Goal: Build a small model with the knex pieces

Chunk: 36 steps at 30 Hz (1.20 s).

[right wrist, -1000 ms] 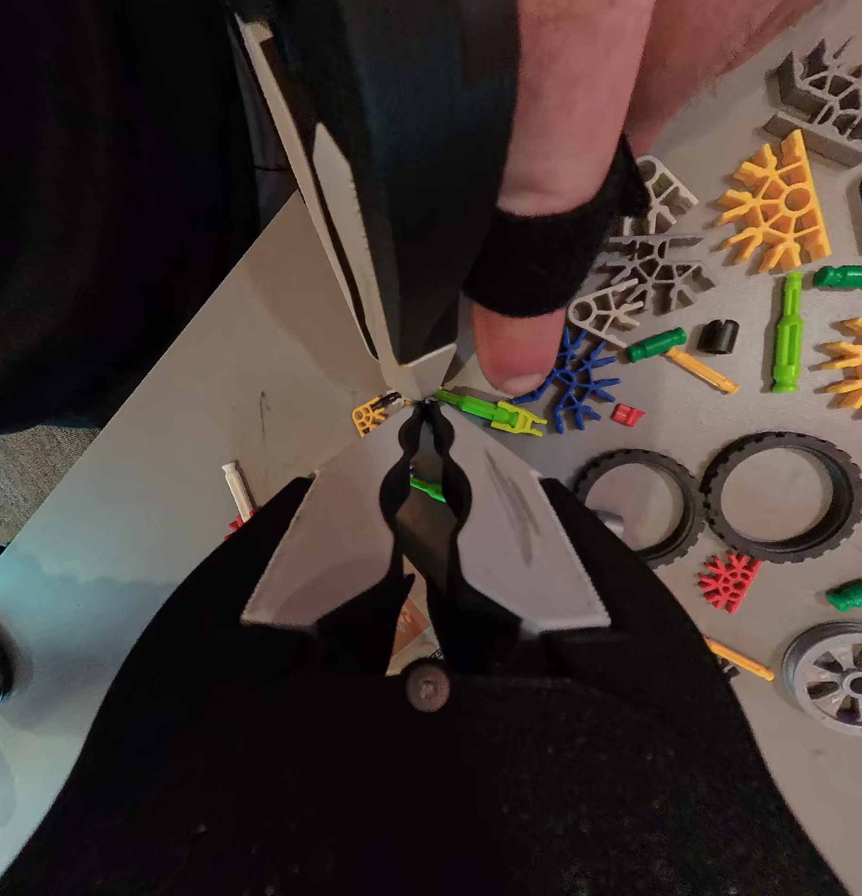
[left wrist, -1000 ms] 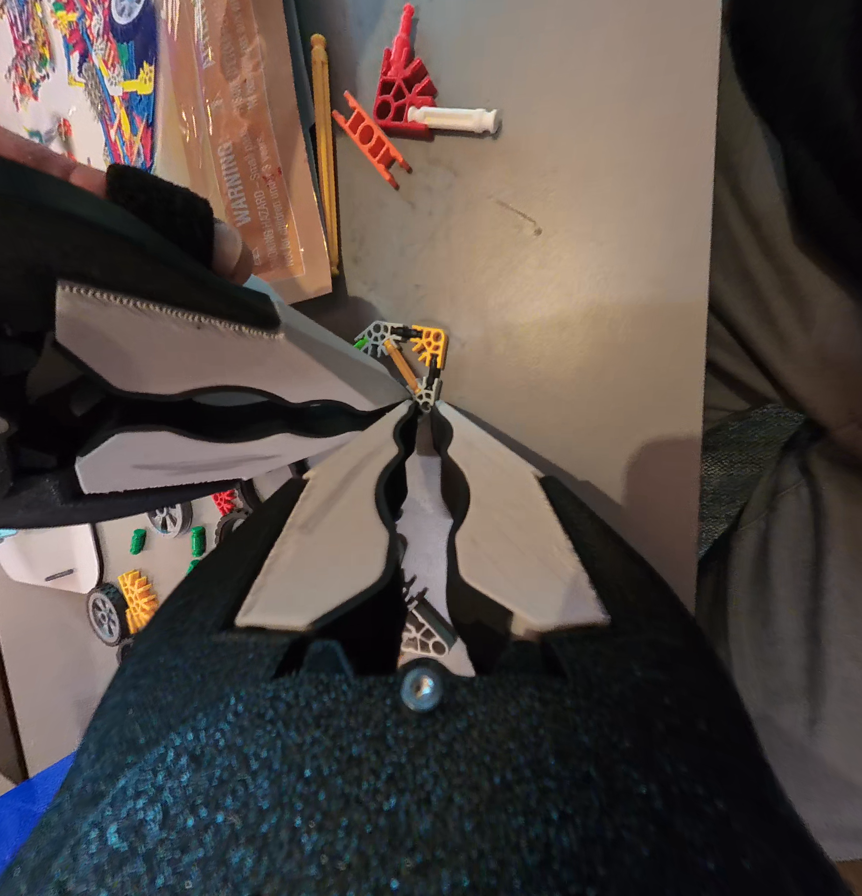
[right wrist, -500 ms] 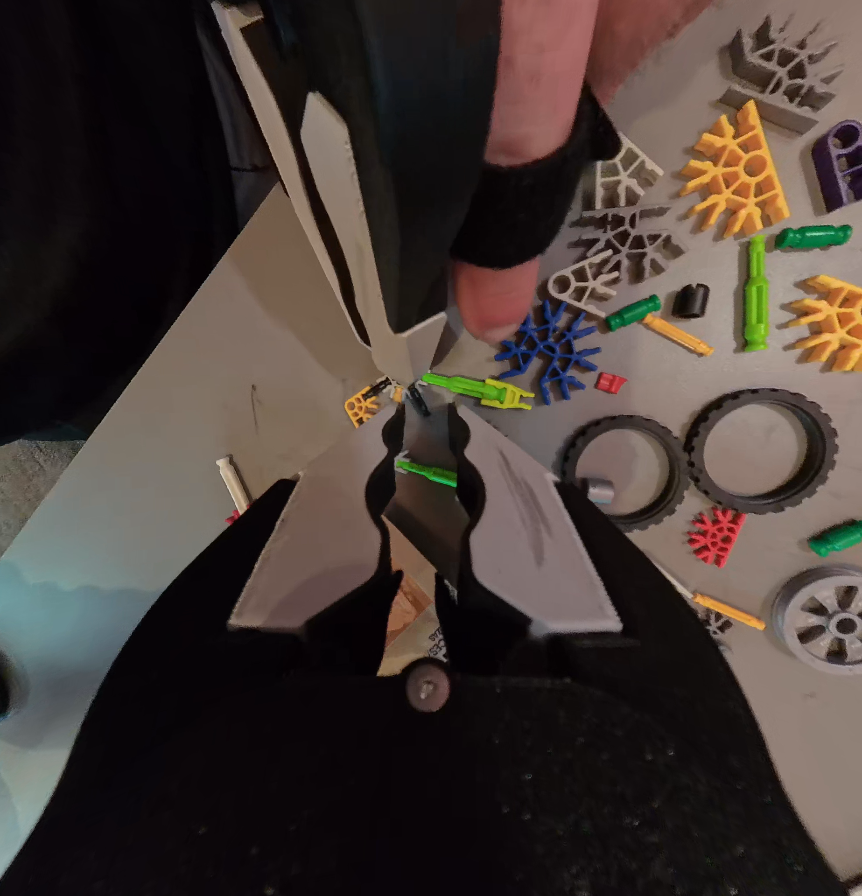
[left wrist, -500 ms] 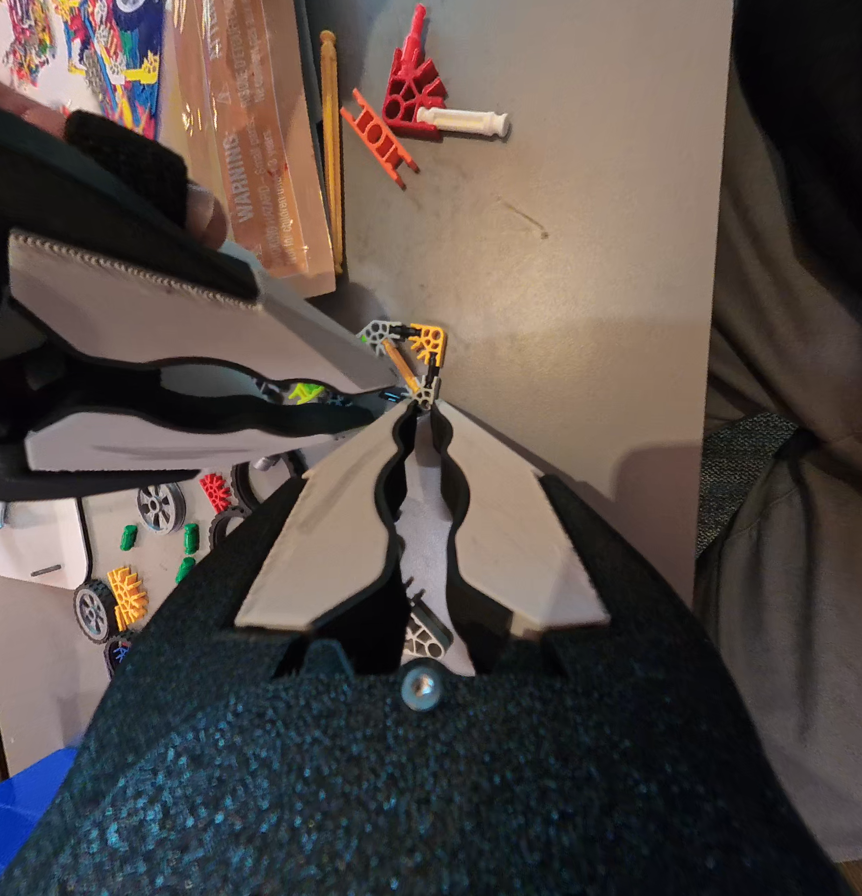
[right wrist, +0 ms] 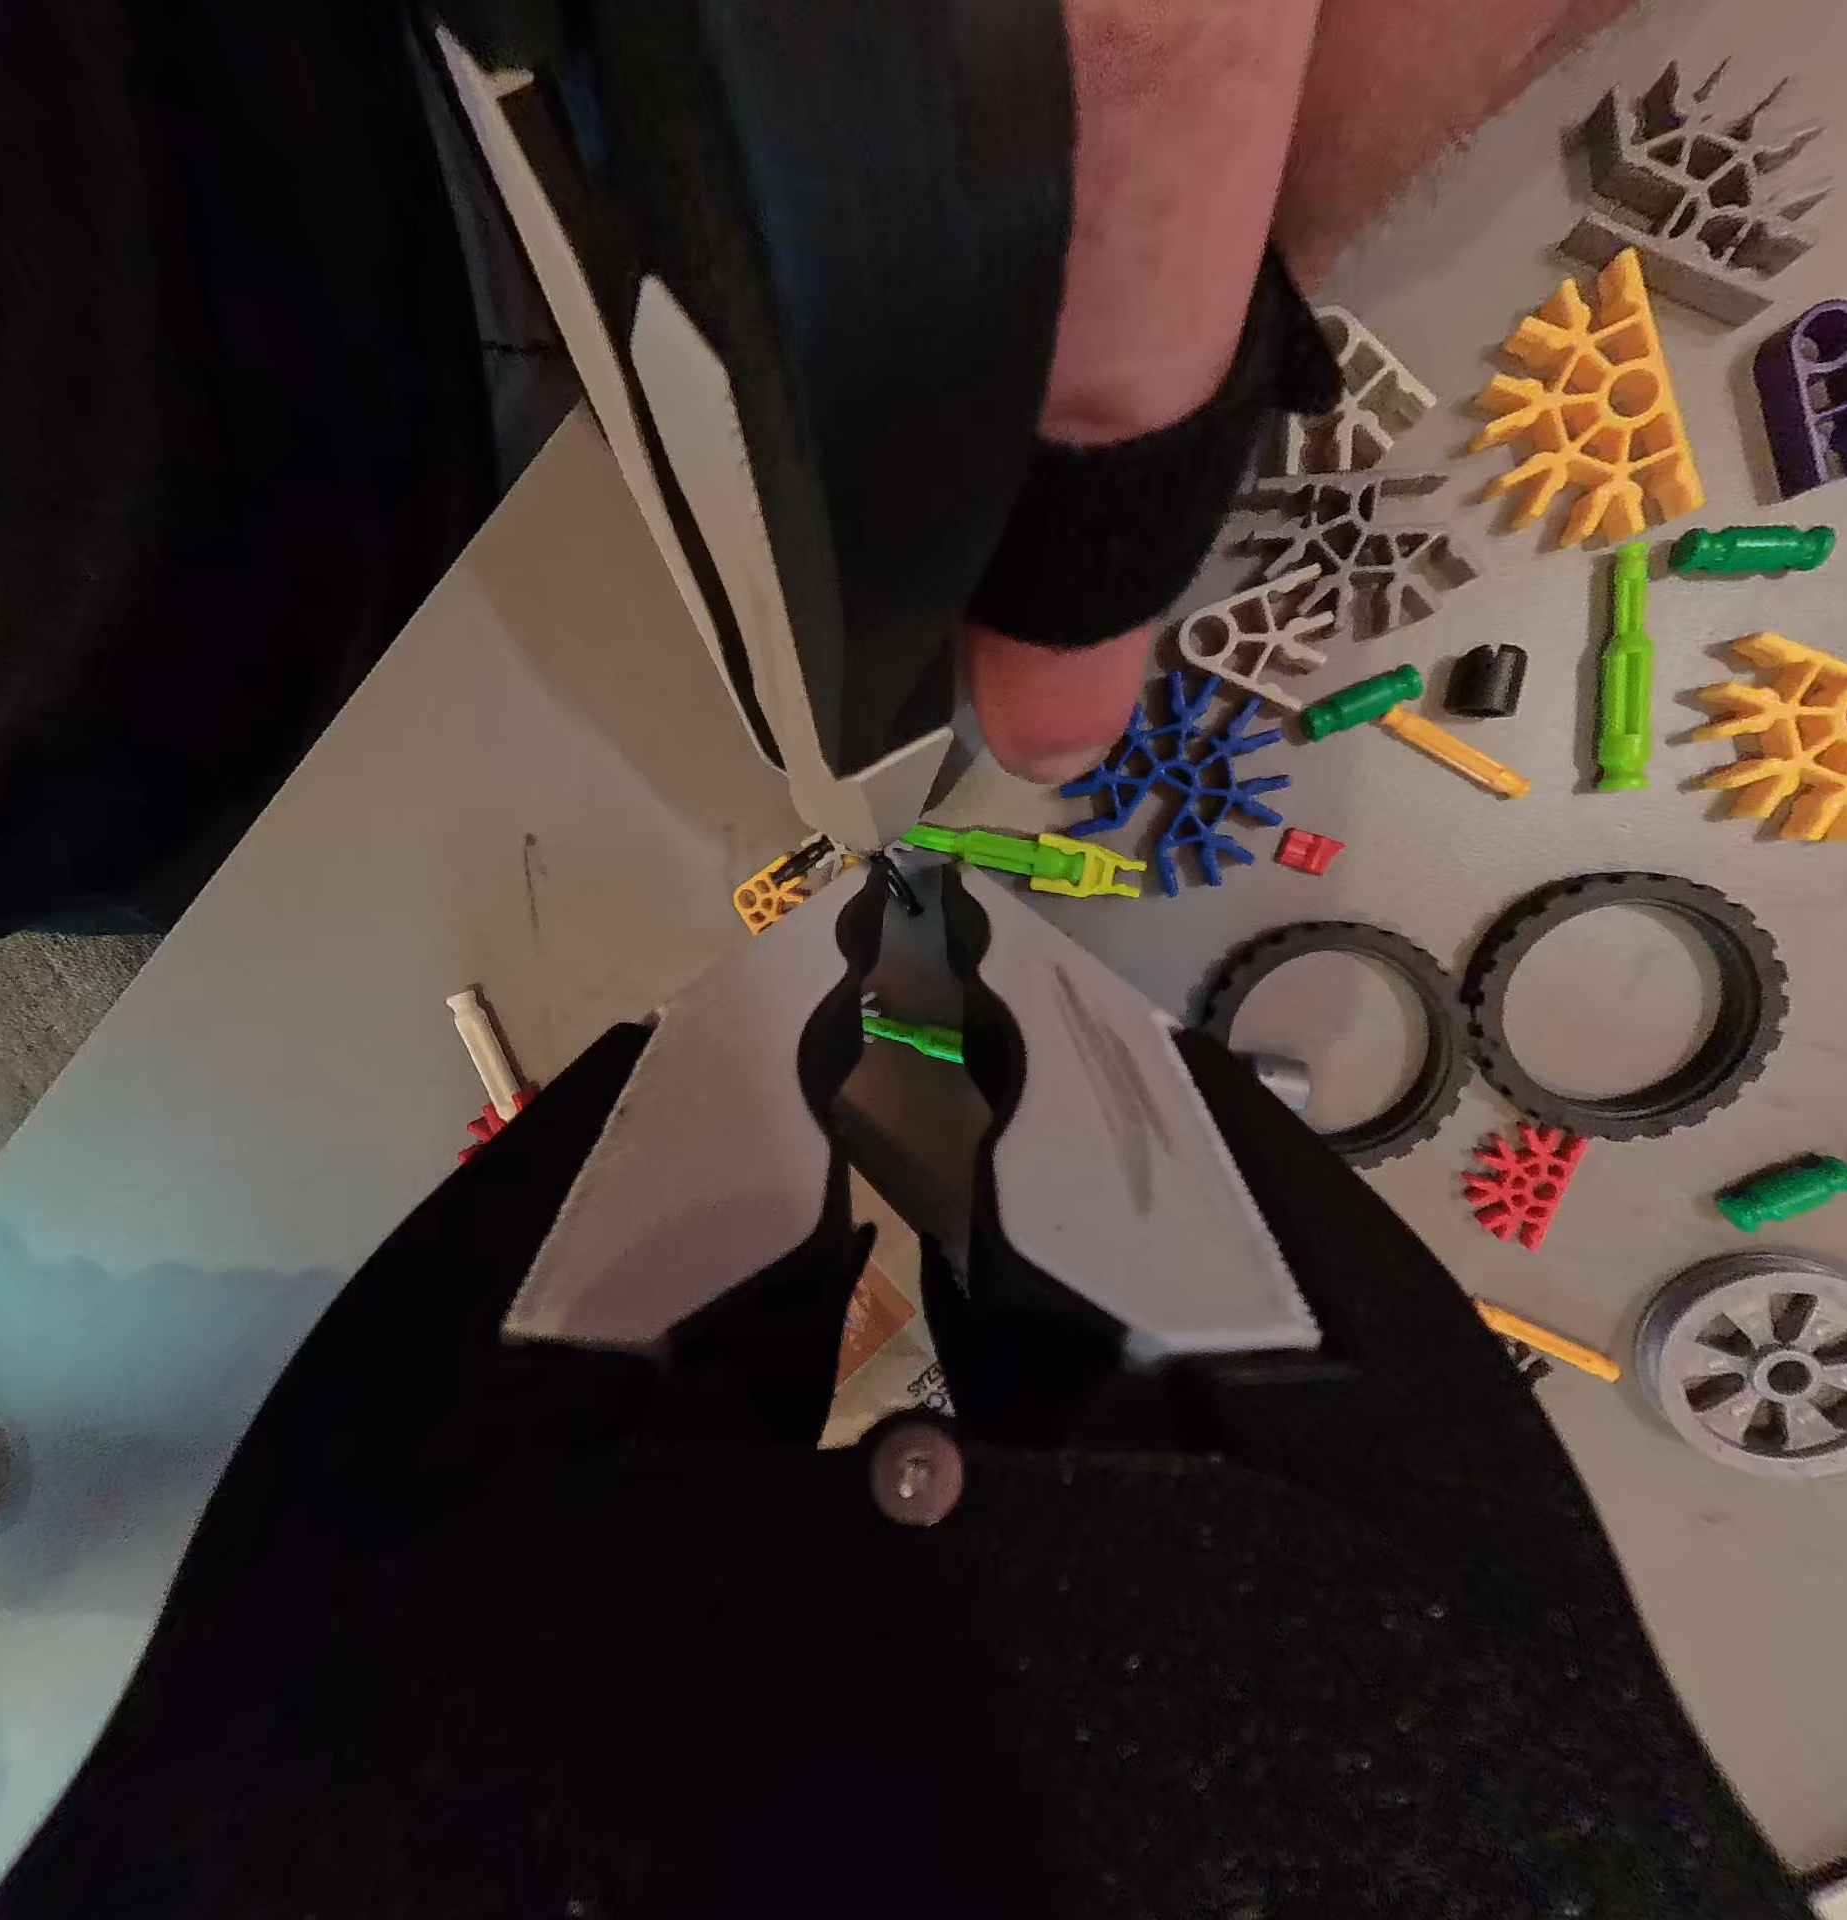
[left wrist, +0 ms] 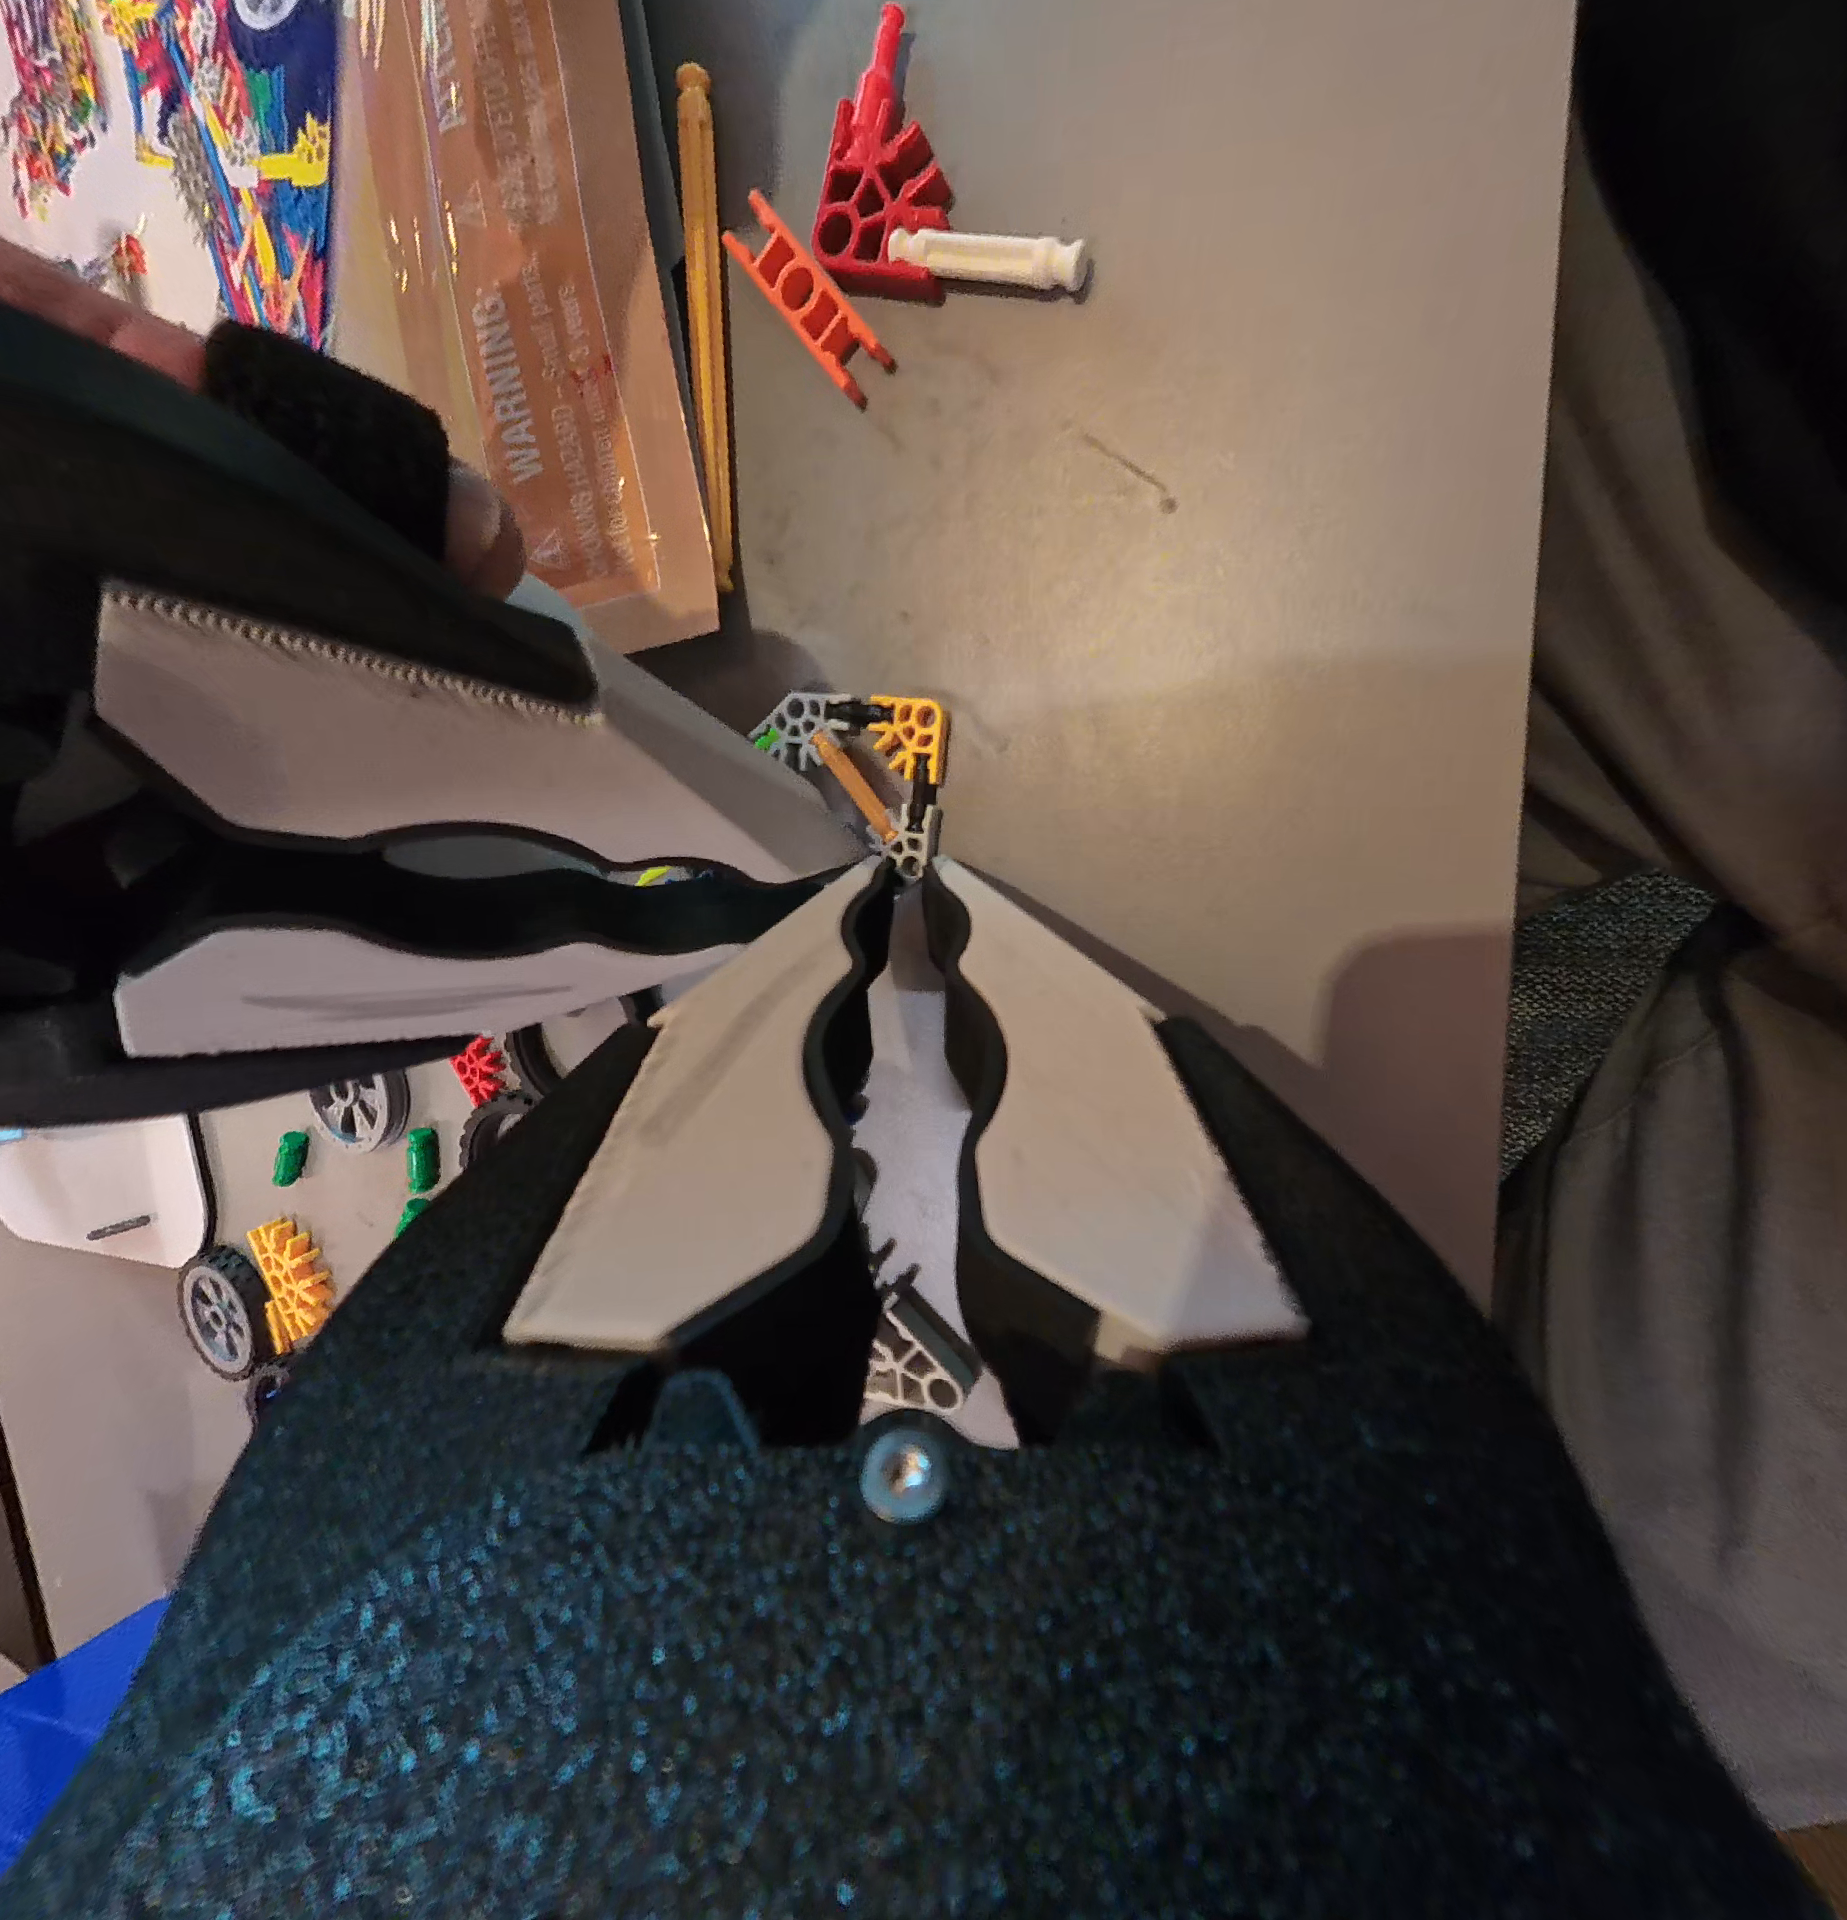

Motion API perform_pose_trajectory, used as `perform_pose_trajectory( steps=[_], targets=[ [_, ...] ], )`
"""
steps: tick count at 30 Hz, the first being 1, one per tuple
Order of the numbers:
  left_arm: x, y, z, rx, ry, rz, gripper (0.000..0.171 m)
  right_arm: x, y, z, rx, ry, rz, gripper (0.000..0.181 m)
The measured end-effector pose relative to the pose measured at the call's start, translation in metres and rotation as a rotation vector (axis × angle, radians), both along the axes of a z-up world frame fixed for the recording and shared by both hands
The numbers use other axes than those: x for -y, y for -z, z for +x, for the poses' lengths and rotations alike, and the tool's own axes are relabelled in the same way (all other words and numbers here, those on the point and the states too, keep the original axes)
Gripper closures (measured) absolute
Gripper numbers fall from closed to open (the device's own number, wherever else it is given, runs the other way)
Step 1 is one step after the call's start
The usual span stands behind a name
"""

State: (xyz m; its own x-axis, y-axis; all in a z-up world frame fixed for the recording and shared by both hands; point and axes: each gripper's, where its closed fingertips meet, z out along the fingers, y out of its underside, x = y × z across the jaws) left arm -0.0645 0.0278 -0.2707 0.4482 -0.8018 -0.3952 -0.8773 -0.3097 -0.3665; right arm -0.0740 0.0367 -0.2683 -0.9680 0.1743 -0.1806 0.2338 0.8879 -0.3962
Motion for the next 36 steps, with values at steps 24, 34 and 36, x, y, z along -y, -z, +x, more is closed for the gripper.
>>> perform_pose_trajectory(
  steps=[24,34,36],
  targets=[
    [-0.0008,0.0001,-0.0002,-0.048,0.009,-0.01,0.167,-0.0007,0.0011,0.0016,0.099,0.024,0.077,0.173],
    [-0.0012,0.0001,-0.0021,-0.062,-0.003,-0.013,0.167,-0.0019,0.0009,0.001,0.161,-0.025,0.162,0.177],
    [-0.0011,0.0002,-0.0018,-0.043,-0.009,-0.005,0.168,-0.001,0.0002,0.0009,0.178,-0.005,0.118,0.176]
  ],
)
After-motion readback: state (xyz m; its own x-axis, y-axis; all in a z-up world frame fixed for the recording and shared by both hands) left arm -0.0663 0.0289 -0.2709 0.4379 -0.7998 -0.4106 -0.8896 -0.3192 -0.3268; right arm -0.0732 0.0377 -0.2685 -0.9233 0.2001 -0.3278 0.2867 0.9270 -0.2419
